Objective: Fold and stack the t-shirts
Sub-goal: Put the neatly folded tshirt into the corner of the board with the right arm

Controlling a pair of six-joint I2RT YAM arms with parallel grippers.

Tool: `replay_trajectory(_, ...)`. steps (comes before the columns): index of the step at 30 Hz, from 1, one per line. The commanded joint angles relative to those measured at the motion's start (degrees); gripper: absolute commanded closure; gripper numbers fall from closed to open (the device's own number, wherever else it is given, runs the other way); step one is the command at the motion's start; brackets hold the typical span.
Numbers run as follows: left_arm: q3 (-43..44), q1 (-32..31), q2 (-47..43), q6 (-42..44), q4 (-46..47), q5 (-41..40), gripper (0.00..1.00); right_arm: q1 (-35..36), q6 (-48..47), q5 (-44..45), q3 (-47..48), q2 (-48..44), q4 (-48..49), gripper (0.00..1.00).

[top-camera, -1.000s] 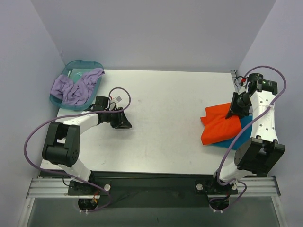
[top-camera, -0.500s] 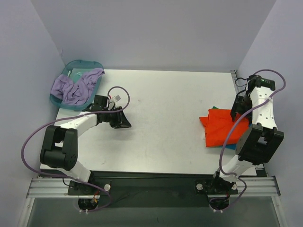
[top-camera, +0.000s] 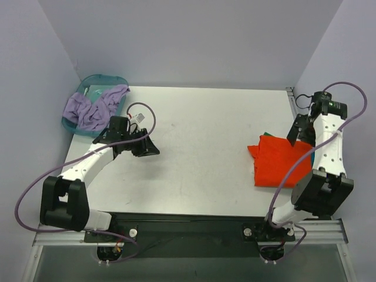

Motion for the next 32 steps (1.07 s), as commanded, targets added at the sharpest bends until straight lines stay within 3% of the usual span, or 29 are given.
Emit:
replay_trajectory(1, 1.4, 0.3, -5.4, -0.9, -1.8, -2.9, 0.65, 0.3, 1.3, -6.5, -2.4, -8.7, 1.4, 0.00)
replay_trajectory(5, 0.6, 0.4, -10.2, -1.8, -3.8, -6.9, 0.64, 3.1, 2.0, -17.1, -8.9, -17.1, 7.2, 0.00)
replay_trajectory(18, -3.4, 0.4, -28.3, -4.5, -10.7, -17.1, 0.65, 21.5, 11.1, -30.0, -33.8, -37.5, 26.0, 0.00)
replay_trajectory(23, -6.6, 0.4, -34.7, -5.7, -13.8, -18.9, 0.65, 28.5, 12.3, -30.4, -41.9, -39.1, 28.6, 0.00)
replay_trajectory(32, -7.5, 0.3, -45.7, -6.5, -24.7, -22.2, 0.67, 30.7, 12.3, -31.6, -44.1, -41.9, 28.0, 0.00)
